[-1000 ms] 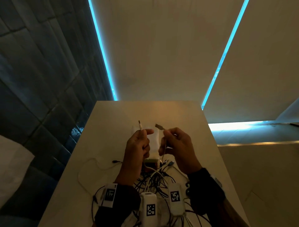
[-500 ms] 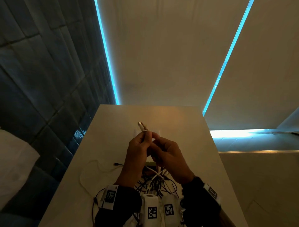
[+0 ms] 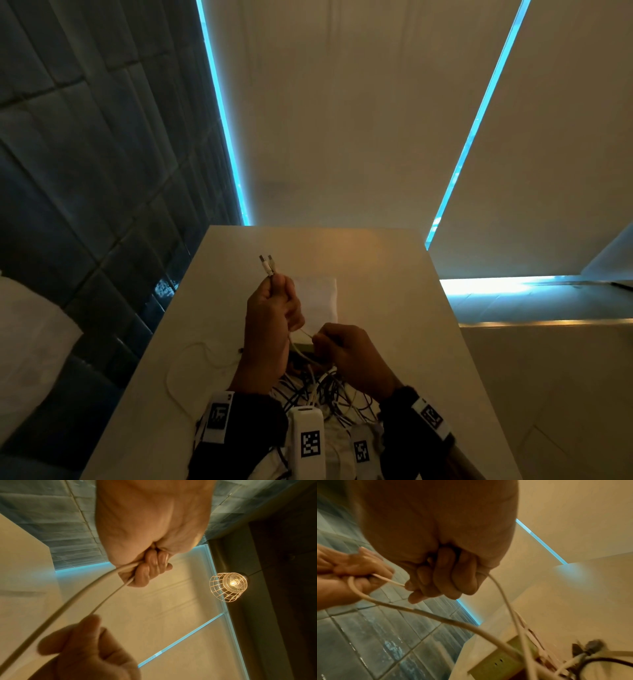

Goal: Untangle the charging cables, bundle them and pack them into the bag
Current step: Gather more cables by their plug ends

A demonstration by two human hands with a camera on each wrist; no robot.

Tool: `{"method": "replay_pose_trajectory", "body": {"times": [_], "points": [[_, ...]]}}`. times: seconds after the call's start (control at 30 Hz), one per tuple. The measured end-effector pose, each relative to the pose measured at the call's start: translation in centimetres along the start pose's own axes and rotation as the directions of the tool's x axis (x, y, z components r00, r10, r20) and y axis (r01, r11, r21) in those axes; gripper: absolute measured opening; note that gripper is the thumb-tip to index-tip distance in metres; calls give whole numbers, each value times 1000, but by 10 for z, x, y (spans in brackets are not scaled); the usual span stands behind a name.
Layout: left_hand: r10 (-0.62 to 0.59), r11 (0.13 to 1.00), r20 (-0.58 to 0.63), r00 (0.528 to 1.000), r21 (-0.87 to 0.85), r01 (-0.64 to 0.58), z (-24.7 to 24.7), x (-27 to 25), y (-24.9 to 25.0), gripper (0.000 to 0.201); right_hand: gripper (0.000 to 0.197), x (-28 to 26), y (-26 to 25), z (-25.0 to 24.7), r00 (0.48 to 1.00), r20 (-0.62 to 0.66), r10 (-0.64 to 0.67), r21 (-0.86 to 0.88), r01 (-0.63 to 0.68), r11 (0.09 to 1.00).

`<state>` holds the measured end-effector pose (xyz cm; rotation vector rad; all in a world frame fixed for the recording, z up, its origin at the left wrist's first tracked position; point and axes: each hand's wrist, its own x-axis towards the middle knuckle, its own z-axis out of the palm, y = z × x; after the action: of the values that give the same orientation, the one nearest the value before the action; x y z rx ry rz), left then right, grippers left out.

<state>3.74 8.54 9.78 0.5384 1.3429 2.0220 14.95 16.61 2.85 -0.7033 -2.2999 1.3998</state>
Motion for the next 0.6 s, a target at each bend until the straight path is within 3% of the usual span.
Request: {"method": "replay_pose_trajectory", "body": {"times": [0.13,0.43,0.53,0.6], "points": [[-7,1000,13,1000,-12,7,-4,-1,-1,38,39,0,21,8,999,11,37,-62,-36,997],[-23,999,-4,1000,-47,23,-10,-1,4,37,32,0,49,16,994,41,101,-117,-96,988],[-69,998,-16,998,8,69,-11,1,2,36,39,2,37,9,989,-90,121,-80,-128,989],[-96,987,-31,995,125,99,-12,2,-1,36,37,4,16,-1,974,-213,75,49,-66,997]]}}
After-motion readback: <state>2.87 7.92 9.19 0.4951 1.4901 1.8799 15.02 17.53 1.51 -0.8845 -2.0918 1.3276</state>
